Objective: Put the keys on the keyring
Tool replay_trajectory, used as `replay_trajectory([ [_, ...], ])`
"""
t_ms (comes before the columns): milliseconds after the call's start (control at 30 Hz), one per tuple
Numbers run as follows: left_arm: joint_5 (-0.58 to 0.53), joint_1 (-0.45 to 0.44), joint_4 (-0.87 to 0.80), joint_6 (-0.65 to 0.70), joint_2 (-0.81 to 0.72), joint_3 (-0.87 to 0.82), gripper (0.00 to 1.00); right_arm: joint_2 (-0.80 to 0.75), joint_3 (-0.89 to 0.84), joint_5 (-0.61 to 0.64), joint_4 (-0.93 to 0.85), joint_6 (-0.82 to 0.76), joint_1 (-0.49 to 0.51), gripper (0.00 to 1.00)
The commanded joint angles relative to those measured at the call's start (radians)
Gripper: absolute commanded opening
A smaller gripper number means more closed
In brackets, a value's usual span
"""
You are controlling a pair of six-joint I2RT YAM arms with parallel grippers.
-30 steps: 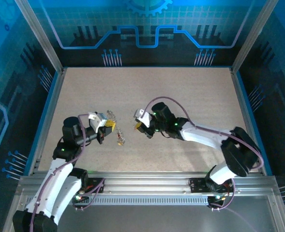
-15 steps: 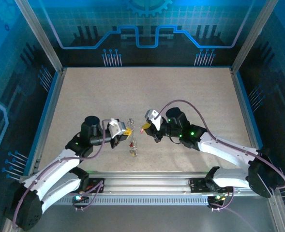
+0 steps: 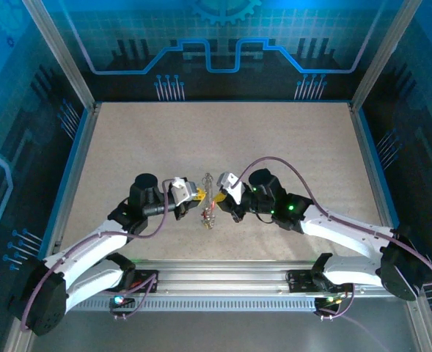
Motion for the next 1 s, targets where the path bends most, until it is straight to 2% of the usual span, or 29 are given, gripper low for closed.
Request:
replay_trajectory([
  [0,0.002,-0.011,0.075,-0.015,-0.003,0.026,0.0,0.018,0.005,0.025,0.0,0.008,0.01,0.0],
  [167,-0.013,-0.022,0.082,-0.017,-0.001,0.023,0.0,0.034,0.031,0.055,-0.007,0.055,0.01,0.0],
  [967,-0.078,-0.057,0.084,0.0,0.029,0.033,0.0,0.057,0.086,0.026,0.011,0.185,-0.008,0.0],
])
